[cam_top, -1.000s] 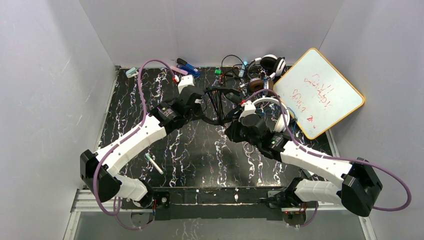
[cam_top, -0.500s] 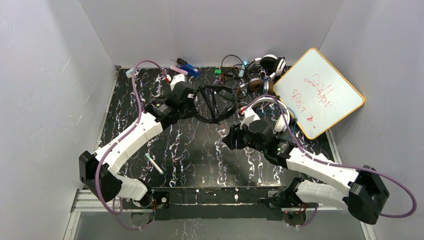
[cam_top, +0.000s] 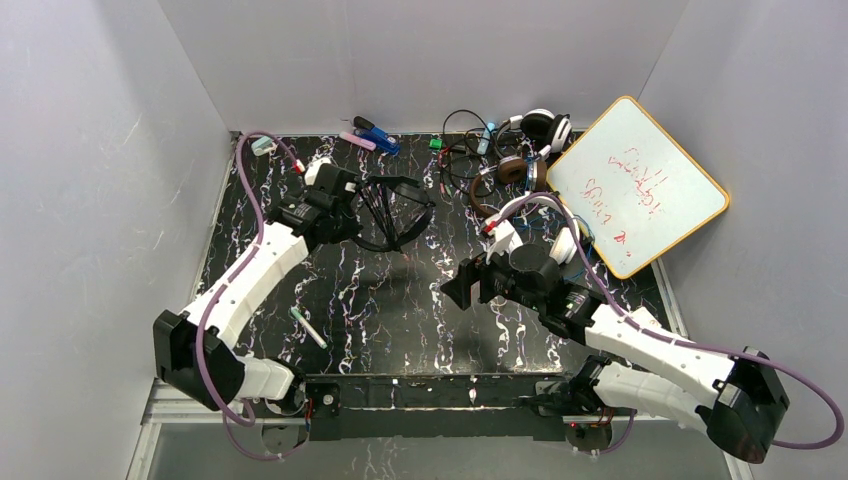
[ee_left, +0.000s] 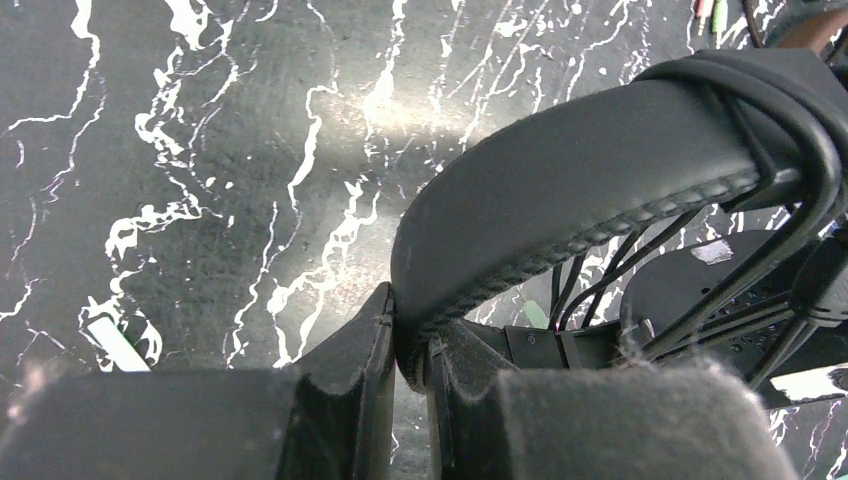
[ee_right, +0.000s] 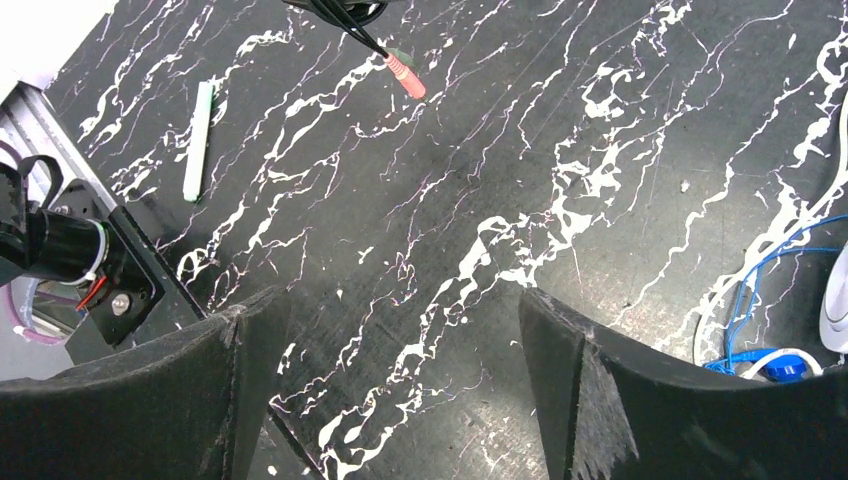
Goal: Wrap the headphones
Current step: Place the headphones at the corner of the board.
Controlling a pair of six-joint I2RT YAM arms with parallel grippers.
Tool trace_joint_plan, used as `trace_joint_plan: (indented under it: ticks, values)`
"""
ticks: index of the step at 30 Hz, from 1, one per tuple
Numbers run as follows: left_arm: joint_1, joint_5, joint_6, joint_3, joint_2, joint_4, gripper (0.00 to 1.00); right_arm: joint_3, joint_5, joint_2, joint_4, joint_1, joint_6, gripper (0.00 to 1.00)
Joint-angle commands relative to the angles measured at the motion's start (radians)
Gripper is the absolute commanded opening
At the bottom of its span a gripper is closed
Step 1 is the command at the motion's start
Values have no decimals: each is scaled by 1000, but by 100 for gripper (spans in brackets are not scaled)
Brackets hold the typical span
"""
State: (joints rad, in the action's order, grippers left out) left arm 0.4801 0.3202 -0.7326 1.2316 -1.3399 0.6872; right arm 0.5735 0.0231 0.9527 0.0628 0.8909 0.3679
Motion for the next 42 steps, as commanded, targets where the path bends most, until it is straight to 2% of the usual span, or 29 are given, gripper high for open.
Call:
trace_joint_plan:
  ticks: [1,7,12,20,32,37,41,42]
  values:
    - [-61,-31,1,-19,66,27,4,-8,-17,-31,40,-1,-39,92]
    - [-236,-212,45,-51,-5,32,3,-10,-68,-25,54,-2,-36,92]
    - [-383,-445,62,-12,-95,13,5,-2,-103,-19,65,-2,-31,92]
    - [-586,-576,115,89,-290,32,6,16,-133,-2,61,-3,-42,92]
    - [-797,-526,148,238,-540,32,10,31,-138,-22,35,-4,-43,92]
    - [-840,-518,155,291,-637,26,14,38,-114,-54,-15,-3,-46,92]
    - [-851,-504,172,346,-696,61,24,28,-89,-78,-25,-3,-44,92]
    - [-851,-498,174,354,-701,69,36,27,-85,-80,-26,-3,-40,92]
